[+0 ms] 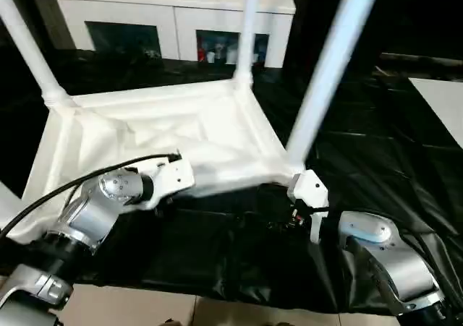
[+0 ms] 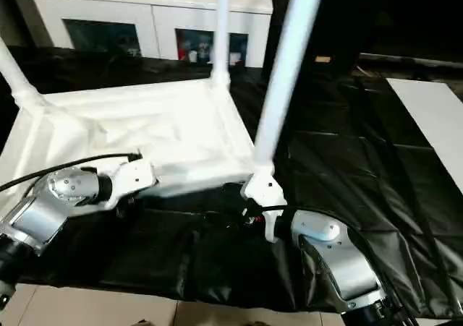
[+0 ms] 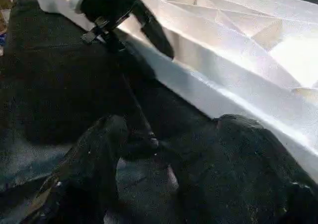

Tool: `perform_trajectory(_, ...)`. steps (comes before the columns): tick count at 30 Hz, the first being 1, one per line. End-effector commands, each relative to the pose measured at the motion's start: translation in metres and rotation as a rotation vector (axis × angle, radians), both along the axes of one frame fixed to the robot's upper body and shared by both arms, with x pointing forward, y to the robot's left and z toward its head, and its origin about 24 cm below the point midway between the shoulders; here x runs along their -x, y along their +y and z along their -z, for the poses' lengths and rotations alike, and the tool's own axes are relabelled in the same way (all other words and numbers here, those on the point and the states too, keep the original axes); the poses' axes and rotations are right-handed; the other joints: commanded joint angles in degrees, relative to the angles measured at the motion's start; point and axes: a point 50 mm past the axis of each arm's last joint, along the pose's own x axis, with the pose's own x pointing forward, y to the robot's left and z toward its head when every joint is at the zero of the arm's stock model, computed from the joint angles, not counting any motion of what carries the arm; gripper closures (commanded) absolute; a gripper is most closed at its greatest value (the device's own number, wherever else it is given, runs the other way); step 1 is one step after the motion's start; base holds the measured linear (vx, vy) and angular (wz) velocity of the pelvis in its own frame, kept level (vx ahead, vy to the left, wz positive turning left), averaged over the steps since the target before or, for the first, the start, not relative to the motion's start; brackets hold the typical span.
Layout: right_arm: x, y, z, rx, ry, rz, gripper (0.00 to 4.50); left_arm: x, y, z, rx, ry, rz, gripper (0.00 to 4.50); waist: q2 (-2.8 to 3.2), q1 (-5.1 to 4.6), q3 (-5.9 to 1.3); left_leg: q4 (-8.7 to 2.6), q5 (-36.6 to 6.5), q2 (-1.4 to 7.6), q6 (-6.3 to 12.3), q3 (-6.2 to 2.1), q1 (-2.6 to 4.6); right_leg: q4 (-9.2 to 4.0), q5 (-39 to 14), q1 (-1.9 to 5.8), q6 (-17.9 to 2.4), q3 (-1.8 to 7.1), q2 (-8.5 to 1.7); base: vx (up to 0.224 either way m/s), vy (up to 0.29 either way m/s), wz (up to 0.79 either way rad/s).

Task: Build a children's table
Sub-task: Rotate leg to tighten, then rotate table base

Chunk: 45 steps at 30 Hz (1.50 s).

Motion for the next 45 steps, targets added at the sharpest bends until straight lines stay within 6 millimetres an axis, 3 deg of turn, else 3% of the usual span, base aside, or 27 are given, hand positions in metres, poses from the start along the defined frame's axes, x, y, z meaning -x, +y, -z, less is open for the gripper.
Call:
perform_trajectory(1,0.000,0.000,-0.001,0.011,-0.009,0.003,1.17,-0.007,-0.001,-0.006,-0.033,-0.060,-0.003,2.60,-0.01,0.10,-3.21,-4.96,-16.91,2.24,0.55,-0.73,0.42,-4.19,-20.26,2.29,-9.03,2.07,-2.51,0.000,0.000,0.00)
perform_trajectory(6,-0.001,0.000,0.001,0.026,-0.014,0.015,1.17,-0.017,0.003,-0.003,-0.128,-0.161,-0.010,2.60,0.01,0.03,-3.37,-4.91,-15.52,2.18,0.84,-0.83,0.05,-3.78,-16.55,2.60,-9.49,1.96,-2.38,0.000,0.000,0.00)
perform_trajectory(13,-0.004,0.003,0.003,0.031,-0.018,0.046,1.17,-0.024,0.008,-0.005,-0.102,-0.297,-0.108,2.60,0.19,-0.07,-3.85,-4.40,-11.32,2.16,1.93,-0.74,-0.07,-2.88,-8.64,2.90,-12.06,1.84,-2.33,0.000,0.000,0.00)
perform_trajectory(15,-0.004,0.005,0.003,0.027,-0.020,0.046,1.17,-0.024,0.008,-0.005,-0.045,-0.304,-0.149,2.60,0.21,-0.01,-3.79,-4.32,-10.60,2.20,2.31,-0.64,-0.04,-2.73,-6.84,2.86,-13.12,1.83,-2.30,0.000,0.000,0.00)
perform_trajectory(16,-0.003,0.006,0.003,0.024,-0.022,0.046,1.17,-0.021,0.006,-0.004,0.059,-0.300,-0.196,2.60,0.76,0.19,-3.84,-4.25,-10.73,2.20,2.37,-0.66,0.10,-2.61,-6.26,2.83,-13.75,1.82,-2.37,0.000,0.000,0.00)
perform_trajectory(19,-0.002,0.007,0.003,0.018,-0.025,0.049,1.17,-0.016,0.003,-0.003,0.184,-0.297,-0.233,2.60,0.45,0.13,-3.73,-4.36,-12.17,2.23,2.50,-0.56,0.01,-2.82,-6.62,2.93,-14.36,1.79,-2.34,0.000,0.000,0.00)
perform_trajectory(20,-0.002,0.007,0.003,0.012,-0.030,0.056,1.17,-0.011,0.002,-0.002,0.261,-0.308,-0.259,2.60,0.77,0.20,-3.68,-4.44,-12.88,2.28,2.35,-0.63,0.07,-2.85,-7.41,2.90,-14.29,1.80,-2.39,0.000,0.000,0.00)
perform_trajectory(23,-0.001,0.007,0.002,0.001,-0.038,0.072,1.17,0.001,-0.001,-0.004,0.401,-0.344,-0.266,2.60,0.68,0.04,-3.56,-4.63,-15.45,2.40,1.93,-0.63,0.05,-3.36,-10.78,2.80,-13.49,1.80,-2.42,0.000,0.000,0.00)
perform_trajectory(25,-0.002,0.007,0.000,-0.025,-0.045,0.096,1.17,0.013,-0.002,-0.012,0.559,-0.426,-0.321,2.60,1.07,-0.06,-3.43,-4.82,-17.31,2.56,1.45,-0.71,0.12,-3.51,-11.98,2.60,-12.84,1.82,-2.26,0.000,0.000,0.00)
perform_trajectory(26,-0.002,0.007,-0.002,-0.043,-0.051,0.107,1.17,0.022,0.000,-0.018,0.636,-0.494,-0.355,2.60,0.97,-0.13,-3.44,-4.83,-17.79,2.79,1.25,-0.83,-0.02,-3.33,-11.75,2.78,-13.20,1.81,-2.47,0.000,0.000,0.00)
perform_trajectory(27,-0.001,0.007,-0.003,-0.055,-0.055,0.116,1.17,0.030,0.002,-0.022,0.683,-0.554,-0.377,2.31,0.89,-0.19,-3.21,-4.99,-19.19,2.72,1.31,-0.72,0.01,-3.87,-14.16,2.62,-12.42,1.71,-2.29,0.000,0.000,0.00)
perform_trajectory(29,-0.001,0.008,-0.004,-0.070,-0.059,0.125,1.17,0.045,0.010,-0.034,0.748,-0.704,-0.426,2.23,0.69,-0.50,-3.27,-4.98,-19.21,2.78,1.71,-0.81,-0.30,-3.92,-14.04,2.79,-11.60,1.74,-2.18,0.000,0.000,0.00)
perform_trajectory(30,0.000,0.008,-0.004,-0.073,-0.059,0.128,1.17,0.050,0.013,-0.037,0.770,-0.738,-0.441,2.18,0.62,-0.55,-3.08,-4.96,-20.17,2.55,1.84,-0.66,-0.09,-4.24,-16.56,2.46,-10.45,1.71,-1.95,0.000,0.000,0.00)
perform_trajectory(32,0.002,0.009,-0.002,-0.073,-0.051,0.128,1.17,0.070,0.022,-0.050,0.735,-0.958,-0.483,2.05,0.68,-0.71,-2.98,-5.03,-20.90,2.67,1.72,-0.82,-0.08,-4.39,-18.20,2.36,-9.24,1.71,-1.87,0.000,0.000,0.00)
perform_trajectory(33,0.002,0.009,-0.002,-0.073,-0.051,0.128,1.17,0.070,0.022,-0.050,0.735,-0.958,-0.483,1.83,0.54,-0.94,-2.78,-5.17,-21.44,2.76,1.53,-0.96,-0.30,-4.53,-19.67,2.50,-8.15,1.59,-1.89,0.000,0.000,0.00)
perform_trajectory(35,0.002,0.010,-0.001,-0.073,-0.050,0.125,1.17,0.079,0.026,-0.054,0.706,-1.031,-0.519,1.80,0.70,-1.01,-2.74,-5.01,-23.21,2.57,1.04,-0.91,0.28,-4.93,-23.12,1.87,-6.63,1.72,-1.77,0.000,0.000,0.00)
perform_trajectory(37,0.002,0.010,-0.001,-0.076,-0.048,0.125,1.17,0.086,0.044,-0.058,0.664,-1.107,-0.715,1.70,0.30,-1.34,-2.58,-5.18,-23.39,2.68,0.59,-1.09,-0.12,-4.89,-23.69,2.09,-6.03,1.68,-1.76,0.000,0.000,0.00)
perform_trajectory(38,0.002,0.010,-0.001,-0.076,-0.048,0.125,1.17,0.086,0.046,-0.058,0.662,-1.113,-0.735,1.51,0.43,-1.34,-2.69,-5.01,-23.11,2.58,0.36,-1.04,0.00,-4.79,-23.84,1.96,-5.92,1.74,-1.75,0.000,0.000,0.00)
perform_trajectory(39,0.001,0.010,-0.001,-0.078,-0.049,0.127,1.17,0.088,0.063,-0.059,0.650,-1.139,-0.903,1.42,0.39,-1.45,-2.65,-4.95,-23.21,2.31,0.55,-1.06,-0.10,-5.05,-25.16,1.85,-5.34,1.68,-1.66,0.000,0.000,0.00)
perform_trajectory(43,0.000,0.010,-0.001,-0.079,-0.049,0.126,1.17,0.096,0.089,-0.057,0.609,-1.196,-1.152,1.04,0.16,-1.60,-2.75,-4.75,-22.51,2.05,0.77,-1.18,-0.20,-5.16,-25.43,1.76,-4.78,1.57,-1.43,0.000,0.000,0.00)
perform_trajectory(45,0.001,0.010,0.000,-0.078,-0.048,0.125,1.17,0.103,0.099,-0.056,0.560,-1.247,-1.268,0.98,0.33,-1.51,-2.88,-4.75,-21.98,2.25,0.83,-1.23,-0.11,-5.05,-23.05,1.67,-5.21,1.61,-1.28,0.000,0.000,0.00)
